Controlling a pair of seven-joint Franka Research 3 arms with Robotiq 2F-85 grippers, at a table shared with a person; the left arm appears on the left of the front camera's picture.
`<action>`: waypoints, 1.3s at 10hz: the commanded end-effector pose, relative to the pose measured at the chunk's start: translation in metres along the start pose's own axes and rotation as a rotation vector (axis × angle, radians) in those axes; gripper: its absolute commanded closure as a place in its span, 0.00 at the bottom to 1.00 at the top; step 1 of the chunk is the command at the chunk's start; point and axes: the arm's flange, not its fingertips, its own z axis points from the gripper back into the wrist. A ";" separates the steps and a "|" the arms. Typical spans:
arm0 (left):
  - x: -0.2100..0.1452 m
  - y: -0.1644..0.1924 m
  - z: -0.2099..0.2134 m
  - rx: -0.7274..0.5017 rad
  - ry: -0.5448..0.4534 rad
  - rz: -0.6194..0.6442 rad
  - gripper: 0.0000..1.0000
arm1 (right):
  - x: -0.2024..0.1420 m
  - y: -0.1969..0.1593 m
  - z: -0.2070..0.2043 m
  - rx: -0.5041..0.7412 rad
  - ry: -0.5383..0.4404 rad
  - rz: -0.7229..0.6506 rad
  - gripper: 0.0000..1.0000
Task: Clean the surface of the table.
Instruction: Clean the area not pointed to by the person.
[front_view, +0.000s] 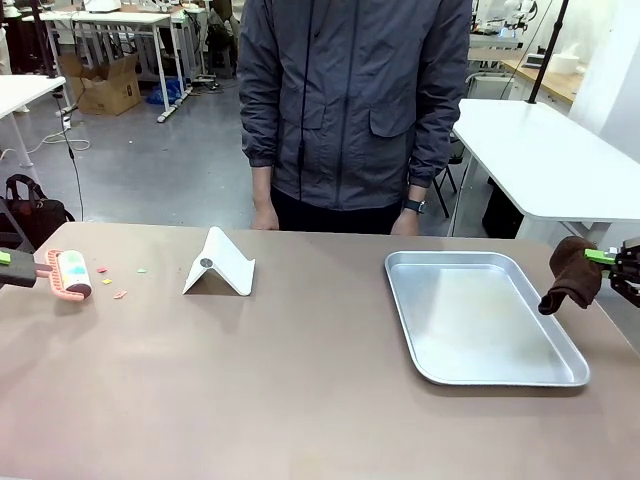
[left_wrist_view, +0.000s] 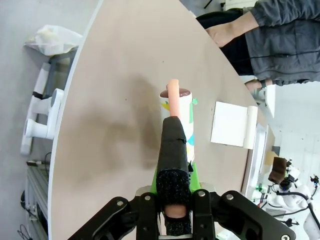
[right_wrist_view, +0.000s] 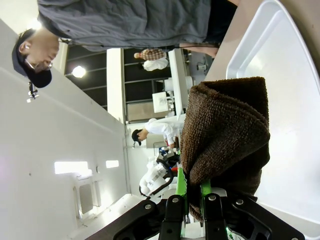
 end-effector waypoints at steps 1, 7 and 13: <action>0.002 -0.002 0.003 0.016 0.004 0.017 0.78 | 0.000 0.007 0.001 -0.006 0.012 0.002 0.88; 0.022 -0.007 -0.013 0.044 -0.024 0.060 0.78 | 0.000 0.007 0.001 -0.006 0.012 0.002 0.88; 0.047 -0.030 -0.054 0.148 0.035 0.086 0.78 | 0.000 0.007 0.001 -0.006 0.012 0.002 0.88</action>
